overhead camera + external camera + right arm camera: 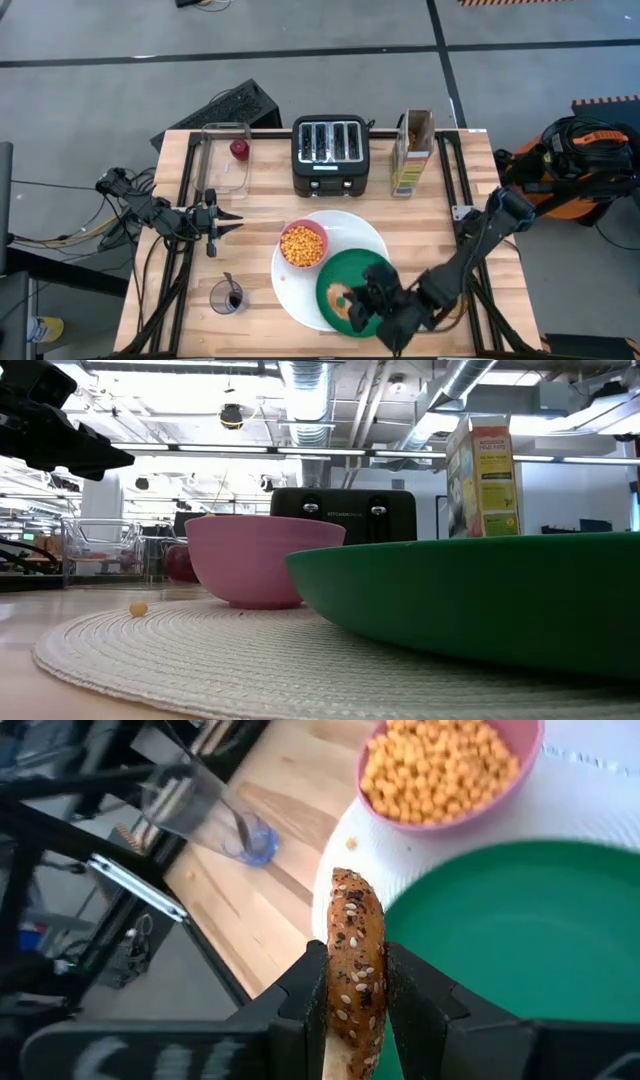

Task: Arrange a breakfast setting
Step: Put the toasted bread on the green plate, then put the spoon on the left of the pink bowl

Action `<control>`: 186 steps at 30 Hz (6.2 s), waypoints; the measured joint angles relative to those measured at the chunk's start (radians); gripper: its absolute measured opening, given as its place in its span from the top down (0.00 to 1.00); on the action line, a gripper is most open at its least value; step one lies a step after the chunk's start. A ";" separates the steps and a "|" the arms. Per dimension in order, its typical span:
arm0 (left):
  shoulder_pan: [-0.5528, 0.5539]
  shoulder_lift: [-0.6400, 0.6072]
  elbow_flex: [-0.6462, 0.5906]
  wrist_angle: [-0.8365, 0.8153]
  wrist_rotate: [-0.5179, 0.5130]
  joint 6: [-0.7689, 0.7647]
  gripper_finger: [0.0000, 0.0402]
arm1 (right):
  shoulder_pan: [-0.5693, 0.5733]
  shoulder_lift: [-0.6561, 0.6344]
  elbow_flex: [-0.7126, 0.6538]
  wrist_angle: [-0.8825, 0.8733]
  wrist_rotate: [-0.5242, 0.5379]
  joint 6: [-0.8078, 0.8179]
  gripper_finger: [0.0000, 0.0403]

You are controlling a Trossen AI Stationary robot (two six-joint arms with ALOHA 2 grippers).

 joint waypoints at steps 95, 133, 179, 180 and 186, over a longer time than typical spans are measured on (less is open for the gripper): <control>0.000 0.000 0.000 0.000 0.000 0.000 0.83 | -0.005 -0.345 -0.423 0.141 0.240 -0.167 0.35; 0.000 0.000 0.000 0.000 0.000 0.000 0.83 | -0.177 -0.294 -0.423 0.882 -0.238 -0.949 0.35; 0.000 0.000 -0.003 0.312 0.151 -0.185 0.83 | -0.422 -0.600 -0.423 0.685 -0.232 -0.942 0.35; 0.001 0.000 -0.003 0.349 0.102 -0.203 0.83 | -0.422 -0.600 -0.423 0.684 -0.232 -0.942 0.35; 0.002 0.000 0.000 0.614 -0.140 -0.308 0.83 | -0.436 -0.612 -0.423 0.671 -0.365 -0.973 0.35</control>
